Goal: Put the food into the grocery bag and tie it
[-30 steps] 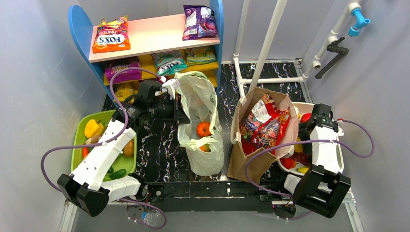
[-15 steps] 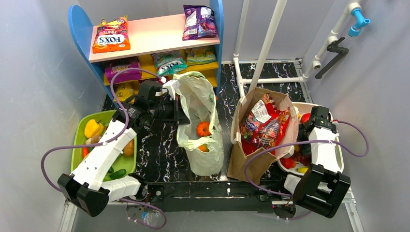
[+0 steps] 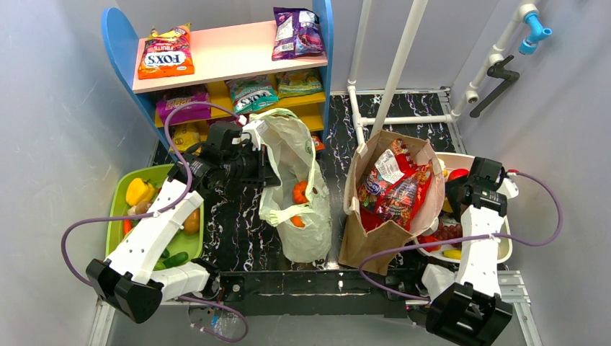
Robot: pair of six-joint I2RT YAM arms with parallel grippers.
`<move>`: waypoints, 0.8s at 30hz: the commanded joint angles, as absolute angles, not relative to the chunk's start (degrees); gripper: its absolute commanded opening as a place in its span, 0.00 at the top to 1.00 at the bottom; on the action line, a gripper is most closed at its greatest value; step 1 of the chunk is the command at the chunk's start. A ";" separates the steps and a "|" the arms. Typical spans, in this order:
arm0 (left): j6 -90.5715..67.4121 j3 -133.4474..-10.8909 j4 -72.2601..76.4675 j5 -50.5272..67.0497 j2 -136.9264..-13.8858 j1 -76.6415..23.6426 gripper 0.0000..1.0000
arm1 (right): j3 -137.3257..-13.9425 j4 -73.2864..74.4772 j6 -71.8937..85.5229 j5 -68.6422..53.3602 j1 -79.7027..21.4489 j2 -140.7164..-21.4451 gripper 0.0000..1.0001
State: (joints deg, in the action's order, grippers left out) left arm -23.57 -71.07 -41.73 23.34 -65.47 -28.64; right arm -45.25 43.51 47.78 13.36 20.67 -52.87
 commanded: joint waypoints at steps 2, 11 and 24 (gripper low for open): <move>-23.80 -72.83 -42.93 23.20 -63.22 -28.74 1.00 | -54.83 43.94 42.90 8.56 20.92 -50.65 0.77; -25.41 -73.18 -42.27 23.79 -61.37 -28.74 1.00 | -60.92 41.06 40.84 -2.29 20.92 -46.04 0.78; -26.73 -71.56 -41.04 23.37 -60.00 -28.75 1.00 | -70.94 29.57 39.86 -36.36 20.90 -44.92 0.91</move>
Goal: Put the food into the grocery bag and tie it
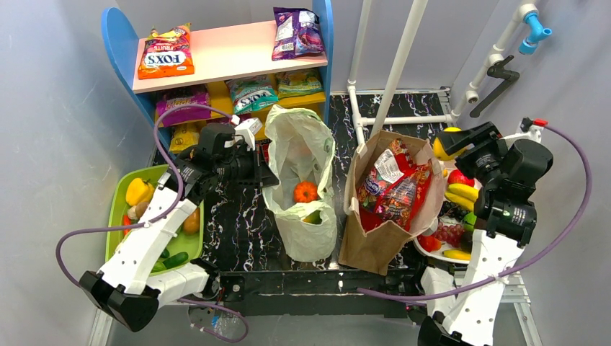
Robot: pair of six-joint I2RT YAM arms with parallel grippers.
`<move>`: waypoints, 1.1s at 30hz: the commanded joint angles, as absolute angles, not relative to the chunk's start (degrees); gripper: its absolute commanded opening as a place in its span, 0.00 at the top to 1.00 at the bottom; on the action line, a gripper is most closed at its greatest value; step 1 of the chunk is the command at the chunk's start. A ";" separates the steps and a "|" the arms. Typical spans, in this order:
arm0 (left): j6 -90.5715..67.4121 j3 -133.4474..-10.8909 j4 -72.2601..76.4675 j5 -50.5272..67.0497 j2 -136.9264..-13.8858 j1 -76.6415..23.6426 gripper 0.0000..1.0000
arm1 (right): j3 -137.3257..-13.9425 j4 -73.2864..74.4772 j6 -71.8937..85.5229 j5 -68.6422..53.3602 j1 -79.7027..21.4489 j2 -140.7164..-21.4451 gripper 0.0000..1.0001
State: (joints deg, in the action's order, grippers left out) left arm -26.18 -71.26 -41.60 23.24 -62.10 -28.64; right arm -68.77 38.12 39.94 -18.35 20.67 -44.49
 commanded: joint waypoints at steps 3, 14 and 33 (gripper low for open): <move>-27.04 -70.96 -40.53 23.28 -59.58 -28.75 1.00 | -70.56 22.22 43.69 -46.50 20.90 -45.40 0.92; -27.95 -69.76 -38.52 23.55 -59.60 -28.74 1.00 | -83.81 33.31 35.59 -37.65 -5.53 -57.23 0.92; -28.72 -68.28 -37.81 22.86 -58.66 -28.74 1.00 | -90.09 29.99 35.53 -19.39 -38.72 -72.73 0.95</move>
